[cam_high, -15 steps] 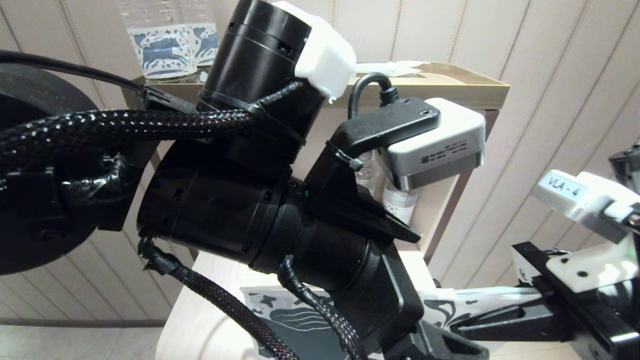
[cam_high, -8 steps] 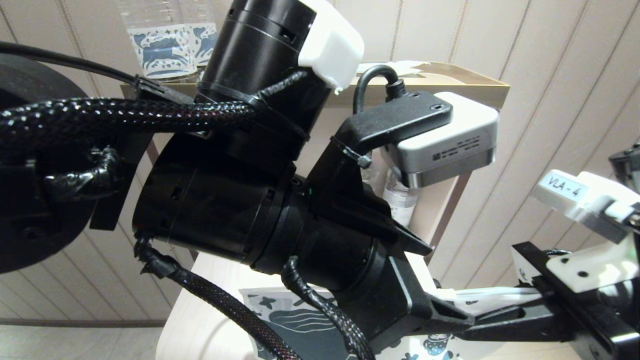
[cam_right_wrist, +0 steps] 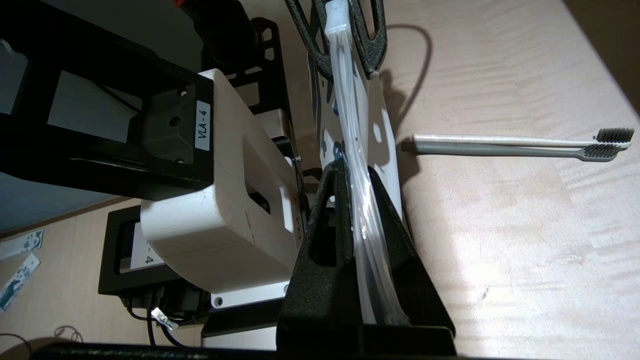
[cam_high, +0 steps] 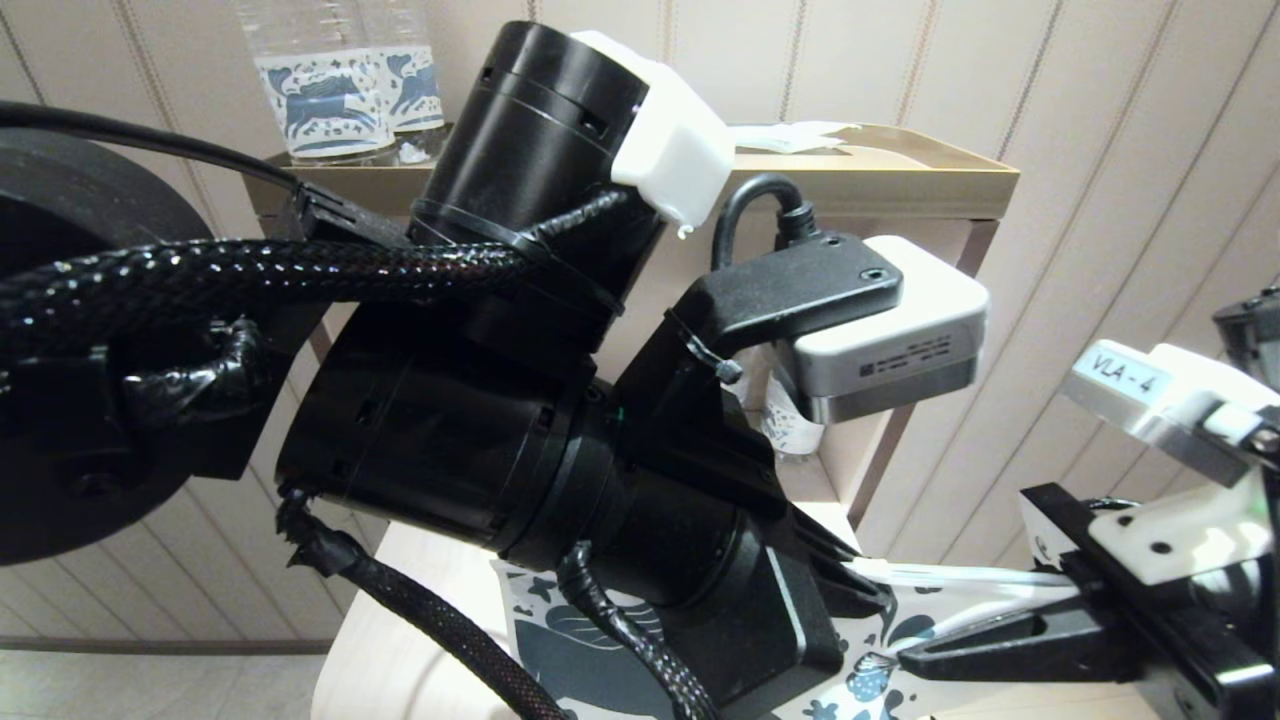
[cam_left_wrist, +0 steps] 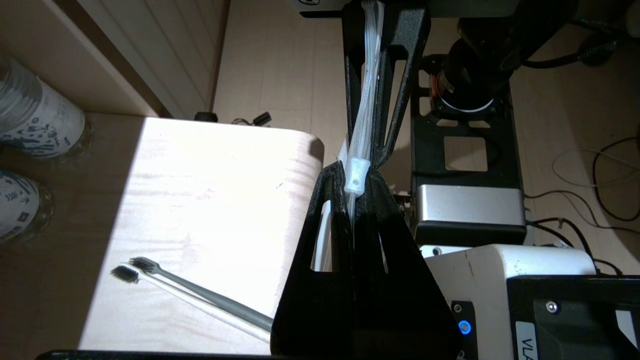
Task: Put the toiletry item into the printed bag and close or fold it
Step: Open the storage bag
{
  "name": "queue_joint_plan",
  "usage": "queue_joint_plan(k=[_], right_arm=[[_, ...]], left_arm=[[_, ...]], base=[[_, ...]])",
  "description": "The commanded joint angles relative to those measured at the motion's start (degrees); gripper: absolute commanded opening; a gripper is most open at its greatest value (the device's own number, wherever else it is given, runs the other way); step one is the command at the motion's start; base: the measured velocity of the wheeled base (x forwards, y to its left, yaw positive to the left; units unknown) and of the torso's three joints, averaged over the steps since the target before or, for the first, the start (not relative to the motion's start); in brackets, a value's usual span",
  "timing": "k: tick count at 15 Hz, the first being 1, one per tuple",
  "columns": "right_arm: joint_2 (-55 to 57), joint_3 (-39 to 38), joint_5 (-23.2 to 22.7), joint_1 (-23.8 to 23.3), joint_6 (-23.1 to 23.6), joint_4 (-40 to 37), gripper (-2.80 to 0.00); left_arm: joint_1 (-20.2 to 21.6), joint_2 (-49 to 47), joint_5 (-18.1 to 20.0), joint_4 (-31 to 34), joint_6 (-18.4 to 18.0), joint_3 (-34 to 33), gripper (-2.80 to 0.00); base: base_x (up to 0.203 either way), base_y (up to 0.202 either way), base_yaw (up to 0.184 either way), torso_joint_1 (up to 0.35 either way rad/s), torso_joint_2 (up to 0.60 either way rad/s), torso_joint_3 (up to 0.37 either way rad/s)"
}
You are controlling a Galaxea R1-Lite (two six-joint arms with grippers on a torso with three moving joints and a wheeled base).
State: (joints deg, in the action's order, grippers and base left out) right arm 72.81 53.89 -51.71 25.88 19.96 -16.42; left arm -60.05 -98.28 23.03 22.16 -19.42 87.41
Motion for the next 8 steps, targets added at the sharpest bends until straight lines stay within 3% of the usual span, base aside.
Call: queue_joint_plan(k=[1, 8], right_arm=[[-0.05, -0.54, -0.33, 0.14, 0.08, 0.24, -2.8], [-0.48, -0.54, -0.33, 0.14, 0.08, 0.24, -2.8]], left_arm=[[-0.07, 0.37, 0.09, 0.17, -0.09, 0.04, -2.8], [-0.07, 0.35, 0.09, 0.98, 0.2, 1.21, -2.8]], base=[[0.0, 0.0, 0.0, 0.0, 0.0, 0.0], [0.0, 0.0, 0.0, 0.0, 0.0, 0.0]])
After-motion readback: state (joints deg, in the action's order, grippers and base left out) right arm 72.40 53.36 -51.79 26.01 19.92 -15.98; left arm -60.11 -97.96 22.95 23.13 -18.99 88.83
